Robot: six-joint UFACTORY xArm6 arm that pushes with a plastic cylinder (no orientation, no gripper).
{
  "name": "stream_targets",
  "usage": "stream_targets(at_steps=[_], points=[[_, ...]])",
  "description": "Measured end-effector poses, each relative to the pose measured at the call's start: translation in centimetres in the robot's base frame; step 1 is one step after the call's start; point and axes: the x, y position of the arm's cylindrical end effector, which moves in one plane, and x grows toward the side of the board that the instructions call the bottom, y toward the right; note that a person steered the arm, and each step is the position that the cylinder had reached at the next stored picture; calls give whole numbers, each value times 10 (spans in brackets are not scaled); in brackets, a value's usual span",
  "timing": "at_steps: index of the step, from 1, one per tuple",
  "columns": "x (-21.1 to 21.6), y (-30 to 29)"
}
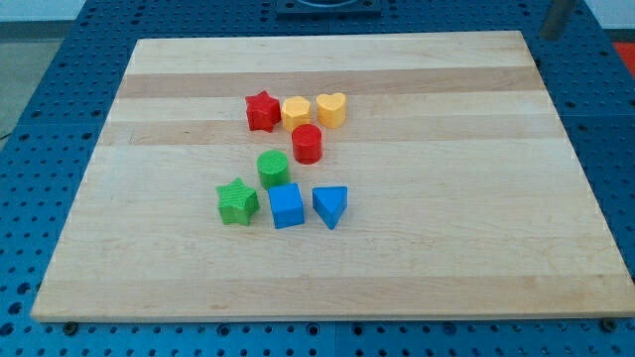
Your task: Move your arm towards the top center
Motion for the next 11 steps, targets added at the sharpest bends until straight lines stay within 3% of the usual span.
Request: stream_targets(at_steps=[9, 10, 11], points=[[4, -9], [-7, -88], [-8, -128]])
